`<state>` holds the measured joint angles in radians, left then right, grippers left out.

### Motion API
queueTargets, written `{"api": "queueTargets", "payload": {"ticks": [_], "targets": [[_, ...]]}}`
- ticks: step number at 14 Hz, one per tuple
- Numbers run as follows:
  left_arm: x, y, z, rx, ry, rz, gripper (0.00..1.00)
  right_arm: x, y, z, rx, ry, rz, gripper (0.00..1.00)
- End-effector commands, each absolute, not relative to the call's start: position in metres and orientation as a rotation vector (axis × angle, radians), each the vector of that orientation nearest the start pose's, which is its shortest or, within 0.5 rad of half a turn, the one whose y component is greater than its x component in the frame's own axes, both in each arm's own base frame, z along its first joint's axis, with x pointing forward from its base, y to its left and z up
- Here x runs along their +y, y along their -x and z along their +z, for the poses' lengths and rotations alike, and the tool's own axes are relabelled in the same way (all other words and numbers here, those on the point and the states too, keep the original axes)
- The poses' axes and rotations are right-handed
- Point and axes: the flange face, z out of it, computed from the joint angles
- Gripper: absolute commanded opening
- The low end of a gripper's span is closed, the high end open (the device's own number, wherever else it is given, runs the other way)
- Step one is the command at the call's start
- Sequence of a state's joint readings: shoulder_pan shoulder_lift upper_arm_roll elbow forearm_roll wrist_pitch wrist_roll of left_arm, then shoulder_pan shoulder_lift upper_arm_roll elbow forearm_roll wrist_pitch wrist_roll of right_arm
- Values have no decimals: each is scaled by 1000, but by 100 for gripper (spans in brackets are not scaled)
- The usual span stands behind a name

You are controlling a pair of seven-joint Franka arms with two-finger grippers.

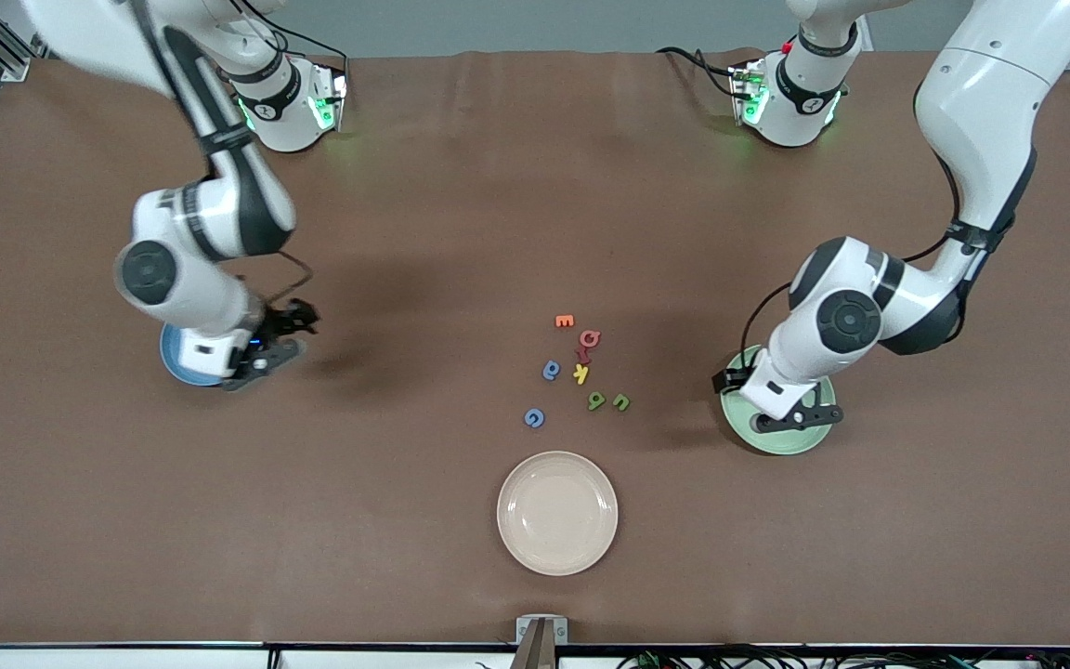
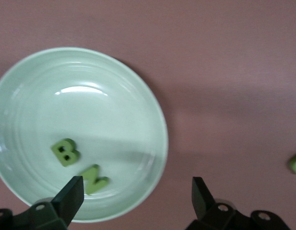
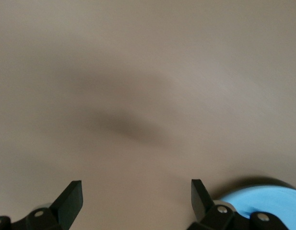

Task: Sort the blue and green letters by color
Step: 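Place the B on the green plate while the right gripper places E on blue, then reach the left gripper to the green u while the right gripper reaches the blue G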

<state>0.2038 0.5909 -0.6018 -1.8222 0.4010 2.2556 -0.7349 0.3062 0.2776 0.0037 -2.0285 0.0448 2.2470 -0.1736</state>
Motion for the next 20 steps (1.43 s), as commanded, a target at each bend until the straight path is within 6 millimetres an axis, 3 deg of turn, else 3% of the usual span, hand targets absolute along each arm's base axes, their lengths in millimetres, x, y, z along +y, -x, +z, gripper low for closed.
{"api": "queueTargets", "payload": {"ticks": [1, 5, 7, 11, 13, 16, 20], "targets": [[-253, -609, 263, -355, 3132, 27, 100, 257, -592, 311, -581, 3048, 37, 100], [-306, -603, 255, -324, 3164, 32, 100, 360, -612, 298, -455, 2993, -23, 95], [-332, -598, 247, -359, 3171, 45, 100, 393, -615, 281, -421, 2994, -45, 90], [-357, -602, 227, -377, 3162, 32, 99, 453, -620, 255, -374, 2974, -125, 89], [-362, -606, 217, -375, 3140, 2, 93, 466, -617, 237, -383, 2950, -206, 81], [-371, -616, 212, -386, 3157, -9, 81, 481, -614, 216, -337, 2924, -281, 78], [-381, -622, 206, -399, 3185, -29, 80, 480, -620, 207, -358, 2934, -321, 69]]}}
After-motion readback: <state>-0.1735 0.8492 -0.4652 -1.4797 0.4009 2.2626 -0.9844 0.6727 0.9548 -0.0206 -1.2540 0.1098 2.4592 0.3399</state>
